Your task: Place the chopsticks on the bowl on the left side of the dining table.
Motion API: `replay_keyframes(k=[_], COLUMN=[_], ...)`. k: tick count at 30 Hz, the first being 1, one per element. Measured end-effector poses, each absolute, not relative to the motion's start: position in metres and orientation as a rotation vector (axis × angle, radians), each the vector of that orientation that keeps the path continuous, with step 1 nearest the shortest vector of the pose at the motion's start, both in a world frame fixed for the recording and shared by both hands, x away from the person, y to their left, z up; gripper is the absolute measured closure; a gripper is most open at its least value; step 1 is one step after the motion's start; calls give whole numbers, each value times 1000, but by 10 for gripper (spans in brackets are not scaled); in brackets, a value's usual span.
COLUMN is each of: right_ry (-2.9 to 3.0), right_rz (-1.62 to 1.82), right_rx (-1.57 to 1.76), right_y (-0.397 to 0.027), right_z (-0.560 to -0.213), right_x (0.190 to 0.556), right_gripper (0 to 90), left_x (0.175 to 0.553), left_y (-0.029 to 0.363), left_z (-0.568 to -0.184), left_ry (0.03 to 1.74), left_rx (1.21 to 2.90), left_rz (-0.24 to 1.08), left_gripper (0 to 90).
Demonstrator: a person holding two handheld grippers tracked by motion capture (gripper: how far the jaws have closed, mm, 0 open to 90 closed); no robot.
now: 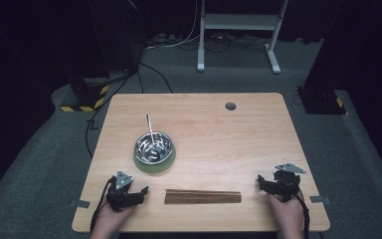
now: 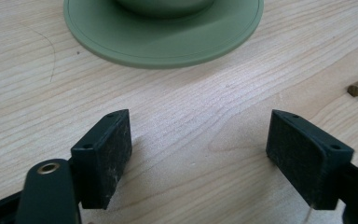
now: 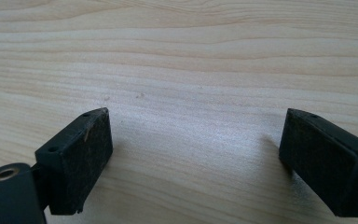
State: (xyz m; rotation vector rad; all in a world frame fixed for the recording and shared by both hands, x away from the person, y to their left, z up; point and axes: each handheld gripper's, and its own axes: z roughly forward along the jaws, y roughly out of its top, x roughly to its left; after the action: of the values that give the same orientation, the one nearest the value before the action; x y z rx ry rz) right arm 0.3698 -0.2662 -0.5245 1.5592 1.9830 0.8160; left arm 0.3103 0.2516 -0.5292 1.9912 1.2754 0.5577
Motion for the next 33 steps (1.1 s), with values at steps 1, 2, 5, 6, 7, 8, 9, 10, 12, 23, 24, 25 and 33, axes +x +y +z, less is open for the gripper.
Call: replay_keyframes(k=[1, 2, 5, 6, 7, 8, 9, 10, 12, 23, 24, 25, 33], right_ry=[1982, 1998, 1981, 1981, 1980, 1976, 1984, 1971, 1974, 1972, 1974, 1974, 1974], right_rz=[810, 805, 812, 813, 813, 812, 808, 813, 811, 812, 813, 813, 815], right_rx=[1551, 1562, 1562, 1563, 1564, 1565, 1575, 1571, 1563, 1574, 1573, 1573, 1569], right_y=[-266, -266, -264, -264, -264, -264, -264, -263, -264, -264, -264, -264, -261], right_z=[-525, -523, -524, -524, -524, -524, -524, -524, -525, -524, -524, -524, -524], right_x=[370, 369, 369, 369, 369, 369, 368, 369, 369, 368, 367, 367, 363], right_gripper=[92, 92, 92, 92, 94, 96, 96, 96, 96, 96, 97, 97, 99], left_x=[310, 310, 310, 310, 310, 310, 310, 310, 310, 326, 329, 329, 338], left_y=[252, 252, 252, 252, 252, 251, 251, 251, 249, 237, 235, 235, 214], left_z=[-529, -529, -529, -529, -529, -529, -529, -528, -528, -499, -496, -496, -504], left_ry=[1267, 1265, 1264, 1264, 1261, 1258, 1248, 1251, 1256, 1116, 1096, 1096, 1029], left_rx=[2000, 2005, 2011, 2011, 2014, 2017, 2025, 2034, 2031, 2076, 2069, 2069, 1982], left_rz=[561, 560, 553, 552, 550, 546, 546, 543, 534, 567, 562, 562, 553], left_gripper=[209, 203, 183, 183, 182, 177, 168, 161, 151, 149, 148, 148, 148])
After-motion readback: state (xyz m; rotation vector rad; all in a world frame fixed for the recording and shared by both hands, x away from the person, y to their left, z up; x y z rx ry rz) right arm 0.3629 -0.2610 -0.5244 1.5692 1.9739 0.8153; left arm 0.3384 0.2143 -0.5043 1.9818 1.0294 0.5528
